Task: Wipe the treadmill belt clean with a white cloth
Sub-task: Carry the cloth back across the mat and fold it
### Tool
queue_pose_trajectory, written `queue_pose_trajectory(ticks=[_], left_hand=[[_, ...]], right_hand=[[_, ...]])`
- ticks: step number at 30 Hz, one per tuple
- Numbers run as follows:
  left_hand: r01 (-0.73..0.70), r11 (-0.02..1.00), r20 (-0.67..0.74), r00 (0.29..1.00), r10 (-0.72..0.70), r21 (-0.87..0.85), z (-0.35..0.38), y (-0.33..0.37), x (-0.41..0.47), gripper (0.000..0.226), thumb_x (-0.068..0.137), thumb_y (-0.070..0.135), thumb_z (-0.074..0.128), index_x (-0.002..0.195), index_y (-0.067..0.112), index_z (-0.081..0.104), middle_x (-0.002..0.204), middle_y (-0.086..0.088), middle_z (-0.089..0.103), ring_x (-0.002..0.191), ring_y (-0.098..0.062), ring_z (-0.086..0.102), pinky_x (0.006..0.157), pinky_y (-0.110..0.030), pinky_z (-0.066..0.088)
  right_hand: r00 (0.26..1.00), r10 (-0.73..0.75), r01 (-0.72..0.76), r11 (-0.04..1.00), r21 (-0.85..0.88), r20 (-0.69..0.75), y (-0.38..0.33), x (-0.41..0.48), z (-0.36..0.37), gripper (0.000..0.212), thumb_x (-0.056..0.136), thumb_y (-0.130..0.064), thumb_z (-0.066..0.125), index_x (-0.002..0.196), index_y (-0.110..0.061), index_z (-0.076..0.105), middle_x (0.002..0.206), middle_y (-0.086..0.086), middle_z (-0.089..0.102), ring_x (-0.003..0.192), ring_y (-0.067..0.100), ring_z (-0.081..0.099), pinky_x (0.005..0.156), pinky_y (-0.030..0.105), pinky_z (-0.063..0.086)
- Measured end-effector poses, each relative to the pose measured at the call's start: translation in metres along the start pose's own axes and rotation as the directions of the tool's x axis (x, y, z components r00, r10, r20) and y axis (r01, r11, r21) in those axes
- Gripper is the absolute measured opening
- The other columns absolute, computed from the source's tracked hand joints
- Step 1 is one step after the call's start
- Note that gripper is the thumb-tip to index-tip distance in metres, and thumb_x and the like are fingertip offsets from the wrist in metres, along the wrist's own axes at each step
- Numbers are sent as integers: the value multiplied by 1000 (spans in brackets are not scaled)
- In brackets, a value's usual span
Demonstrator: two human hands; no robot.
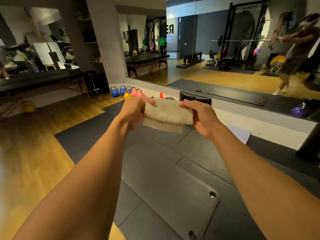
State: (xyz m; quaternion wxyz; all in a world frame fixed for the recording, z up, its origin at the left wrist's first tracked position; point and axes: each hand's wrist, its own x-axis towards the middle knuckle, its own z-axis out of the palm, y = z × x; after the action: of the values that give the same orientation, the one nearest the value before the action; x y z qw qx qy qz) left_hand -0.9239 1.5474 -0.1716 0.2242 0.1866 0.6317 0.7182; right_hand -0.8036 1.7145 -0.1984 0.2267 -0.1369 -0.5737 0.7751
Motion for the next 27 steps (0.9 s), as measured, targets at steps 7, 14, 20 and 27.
queue_pose_trajectory(ticks=[7,14,20,27], left_hand=[[-43,990,7,999,42,135,7,8,187,15,82,-3,62,90,6,70,103,-6,66,104,-27,59,94,-43,49],[-165,900,57,986,156,404,0,-9,392,38,70,-18,56,85,17,60,93,-8,53,82,-26,49,60,-35,48],[-125,943,163,984,77,309,23,1,567,55,74,-14,63,119,19,60,117,-23,55,104,-35,57,85,-49,52],[-56,982,153,988,28,183,81,-20,767,40,72,-15,70,105,7,68,102,-11,67,101,-31,64,87,-45,56]], right_hand=[[997,-71,70,987,-143,2,2,192,-9,35,80,10,65,106,-14,66,103,8,65,93,23,65,79,39,57],[994,-38,-7,907,-421,-99,16,374,-15,24,80,6,68,99,-9,68,92,6,68,82,19,65,70,31,56],[969,-6,-97,912,-399,-247,2,532,-50,10,84,-11,70,90,-13,62,96,8,67,83,19,64,74,37,54],[944,13,-116,949,-294,-329,24,722,-127,18,88,-22,66,102,-19,57,109,6,65,94,22,63,73,40,55]])
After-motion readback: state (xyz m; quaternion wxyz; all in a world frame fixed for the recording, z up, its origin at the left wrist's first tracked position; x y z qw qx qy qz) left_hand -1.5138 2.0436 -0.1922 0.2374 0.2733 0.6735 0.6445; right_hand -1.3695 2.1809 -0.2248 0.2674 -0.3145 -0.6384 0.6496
